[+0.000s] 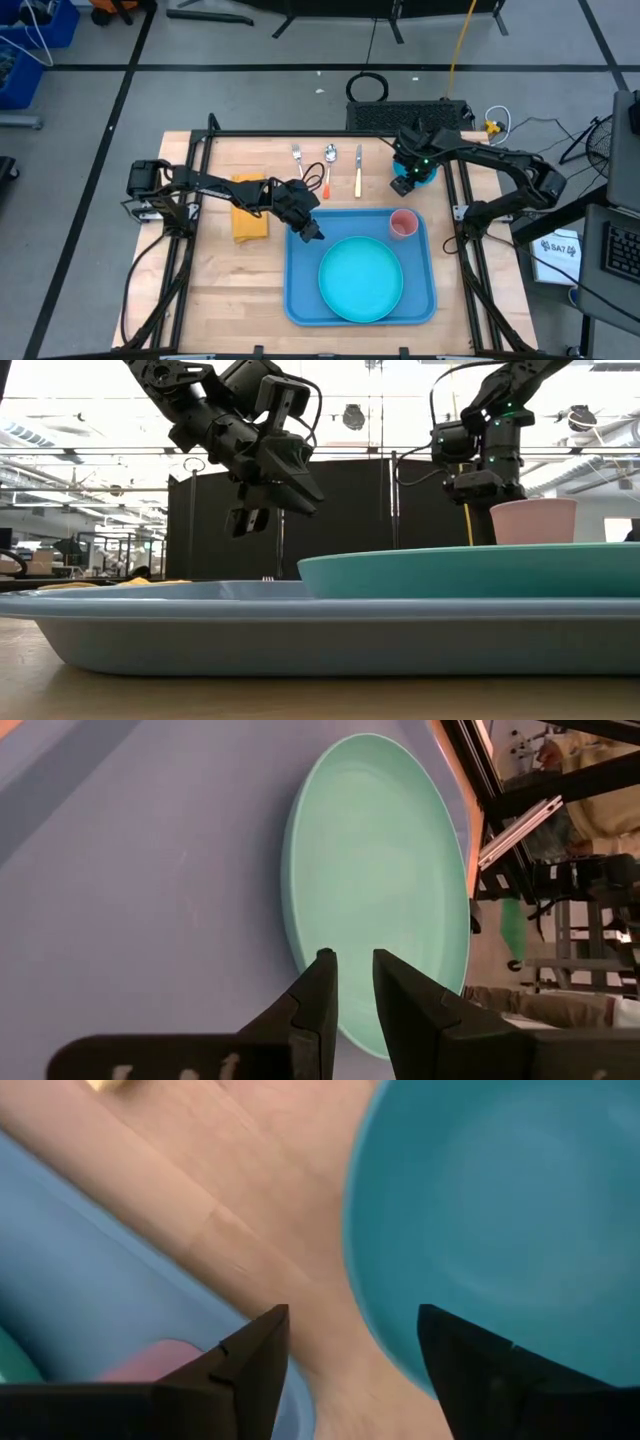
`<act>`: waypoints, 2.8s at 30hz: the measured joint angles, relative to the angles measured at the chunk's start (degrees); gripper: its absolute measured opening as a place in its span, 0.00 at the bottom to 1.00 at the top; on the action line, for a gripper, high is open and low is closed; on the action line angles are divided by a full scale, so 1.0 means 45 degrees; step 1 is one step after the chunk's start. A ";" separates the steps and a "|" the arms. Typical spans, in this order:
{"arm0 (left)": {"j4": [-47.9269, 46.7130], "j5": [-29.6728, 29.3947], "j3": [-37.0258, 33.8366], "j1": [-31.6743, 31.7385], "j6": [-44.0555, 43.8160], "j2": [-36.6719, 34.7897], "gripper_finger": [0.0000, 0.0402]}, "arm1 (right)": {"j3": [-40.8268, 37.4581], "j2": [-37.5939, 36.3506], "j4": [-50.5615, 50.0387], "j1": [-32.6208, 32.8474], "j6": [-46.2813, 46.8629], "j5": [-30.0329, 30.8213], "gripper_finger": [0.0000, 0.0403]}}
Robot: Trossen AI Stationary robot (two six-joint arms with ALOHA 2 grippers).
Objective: Set up tray
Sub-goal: Put the blue bowl on top of the the green plate
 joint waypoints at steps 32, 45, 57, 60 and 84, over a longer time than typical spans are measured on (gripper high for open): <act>-0.0024 -0.0019 0.0000 -0.0002 0.0022 0.0000 0.17 | 0.1230 -0.0333 -0.0802 0.0081 -0.0648 0.1412 0.00; -0.0024 -0.0039 0.0000 0.0002 0.0107 0.0000 0.17 | 0.4579 -0.1178 -0.1906 0.1543 -0.0054 0.1674 0.00; -0.0024 0.0989 0.0000 -0.0001 0.0329 0.0000 0.17 | 0.6527 -0.1180 -0.1065 0.6271 0.2273 0.2439 0.00; -0.0029 0.1375 0.0000 -0.0002 0.0531 0.0000 0.17 | 0.6570 -0.1173 -0.0410 0.7639 0.2115 0.2665 0.00; -0.0029 0.1491 0.0005 0.0070 0.0373 0.0000 0.17 | 0.6559 0.1729 -0.1192 1.3335 0.0865 0.1203 0.00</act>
